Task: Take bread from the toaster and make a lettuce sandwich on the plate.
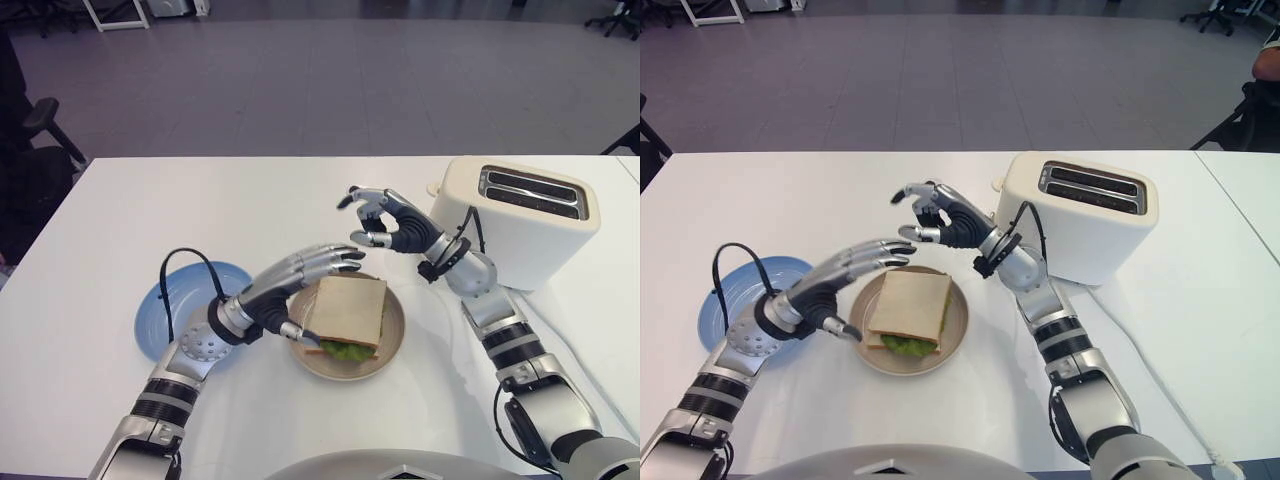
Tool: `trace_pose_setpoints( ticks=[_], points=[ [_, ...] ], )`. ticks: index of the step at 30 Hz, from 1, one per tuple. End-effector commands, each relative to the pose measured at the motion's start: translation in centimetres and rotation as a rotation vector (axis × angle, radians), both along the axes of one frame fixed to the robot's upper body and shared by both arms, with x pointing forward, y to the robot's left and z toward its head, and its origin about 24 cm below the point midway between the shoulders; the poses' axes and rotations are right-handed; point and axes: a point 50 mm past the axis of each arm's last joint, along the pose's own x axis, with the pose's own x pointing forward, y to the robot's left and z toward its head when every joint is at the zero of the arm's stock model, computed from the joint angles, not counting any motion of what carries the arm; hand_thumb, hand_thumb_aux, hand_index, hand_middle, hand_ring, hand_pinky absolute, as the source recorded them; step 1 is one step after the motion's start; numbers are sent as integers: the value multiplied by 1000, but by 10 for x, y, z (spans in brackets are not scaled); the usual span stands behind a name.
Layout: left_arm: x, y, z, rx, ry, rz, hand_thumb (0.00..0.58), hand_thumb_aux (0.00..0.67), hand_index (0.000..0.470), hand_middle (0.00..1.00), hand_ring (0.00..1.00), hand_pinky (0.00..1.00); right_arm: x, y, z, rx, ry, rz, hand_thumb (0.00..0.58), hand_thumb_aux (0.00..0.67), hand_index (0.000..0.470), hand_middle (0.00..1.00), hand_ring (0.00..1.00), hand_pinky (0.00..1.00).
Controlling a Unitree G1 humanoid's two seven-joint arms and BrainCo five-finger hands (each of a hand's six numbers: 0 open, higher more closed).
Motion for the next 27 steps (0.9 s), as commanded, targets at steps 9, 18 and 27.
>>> trace_pose_setpoints(
  ticks=[9, 18, 27],
  points=[
    [-71, 1, -44, 387, 371, -536, 580, 670, 470, 1000, 1000, 1000, -107, -27, -62, -511, 400, 812, 580, 670, 470, 1000, 1000, 1000],
    [-57, 6, -82, 591, 475, -419, 580, 670, 470, 1000, 1000, 1000, -106, -30, -102, -733, 489, 794, 580, 670, 470, 1000, 1000, 1000],
    [-12, 3, -72, 498, 337, -112, 482, 394, 276, 1000, 1000, 1000, -47, -6, -110, -639, 339, 335, 580, 670, 470, 1000, 1000, 1000]
  ],
)
